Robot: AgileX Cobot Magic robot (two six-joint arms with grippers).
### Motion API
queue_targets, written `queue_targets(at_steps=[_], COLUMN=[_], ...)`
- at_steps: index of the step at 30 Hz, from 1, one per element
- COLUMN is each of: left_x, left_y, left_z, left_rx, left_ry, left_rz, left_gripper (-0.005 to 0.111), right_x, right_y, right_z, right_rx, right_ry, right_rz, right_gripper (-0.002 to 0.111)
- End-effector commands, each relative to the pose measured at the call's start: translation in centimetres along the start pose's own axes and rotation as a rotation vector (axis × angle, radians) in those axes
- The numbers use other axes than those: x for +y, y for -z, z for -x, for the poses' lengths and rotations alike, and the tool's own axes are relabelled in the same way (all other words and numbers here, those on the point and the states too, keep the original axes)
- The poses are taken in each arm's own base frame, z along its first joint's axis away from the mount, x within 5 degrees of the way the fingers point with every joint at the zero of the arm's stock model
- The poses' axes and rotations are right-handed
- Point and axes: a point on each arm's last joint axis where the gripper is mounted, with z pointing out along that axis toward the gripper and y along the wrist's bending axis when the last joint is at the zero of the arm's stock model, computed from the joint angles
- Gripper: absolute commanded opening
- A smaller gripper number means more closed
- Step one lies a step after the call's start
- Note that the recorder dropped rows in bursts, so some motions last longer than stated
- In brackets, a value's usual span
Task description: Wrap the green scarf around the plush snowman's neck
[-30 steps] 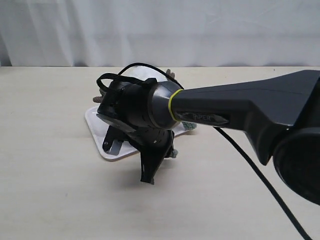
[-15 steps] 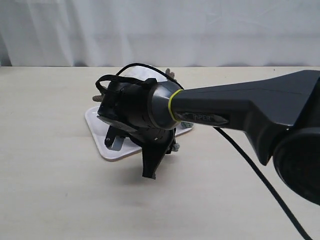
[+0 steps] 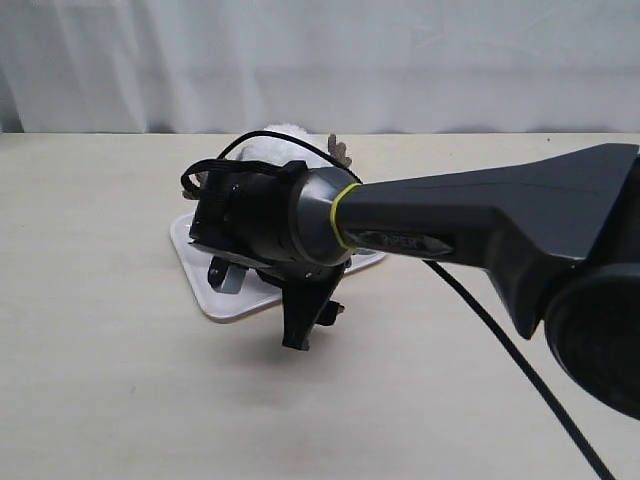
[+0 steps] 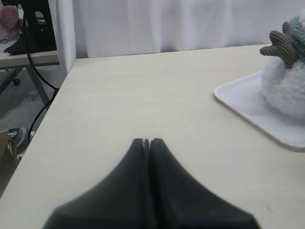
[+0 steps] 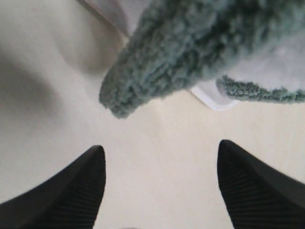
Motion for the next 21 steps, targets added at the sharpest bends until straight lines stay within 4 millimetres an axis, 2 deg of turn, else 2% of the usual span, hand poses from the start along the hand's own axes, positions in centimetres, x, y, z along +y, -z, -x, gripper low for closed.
queue_targets(at_steps=[1, 7, 18, 21], left_x=[0.0, 0.0, 0.0, 0.0], left_y=[0.0, 0.0, 0.0, 0.0], left_z=[0.0, 0.0, 0.0, 0.0], left_rx=[-0.011, -0.011, -0.011, -0.011], left_ry=[0.003, 0.003, 0.003, 0.003], left_rz=[0.003, 0.003, 0.003, 0.003], left_gripper=[0.000, 0.000, 0.000, 0.000], right_x=[0.1, -0.8, -3.6, -4.2], right_y=[1.9, 5.7, 10.6, 11.7], right_z=[-0.3, -1.1, -3.8, -3.5], right_rx=[-0.030, -0.117, -0.236, -0.366], right_ry=[-0.007, -0.027, -0.156, -0.208], right_rz=[-0.006, -0.034, -0.034, -0.034], right_gripper=[0.063, 0.054, 0.022, 0.012])
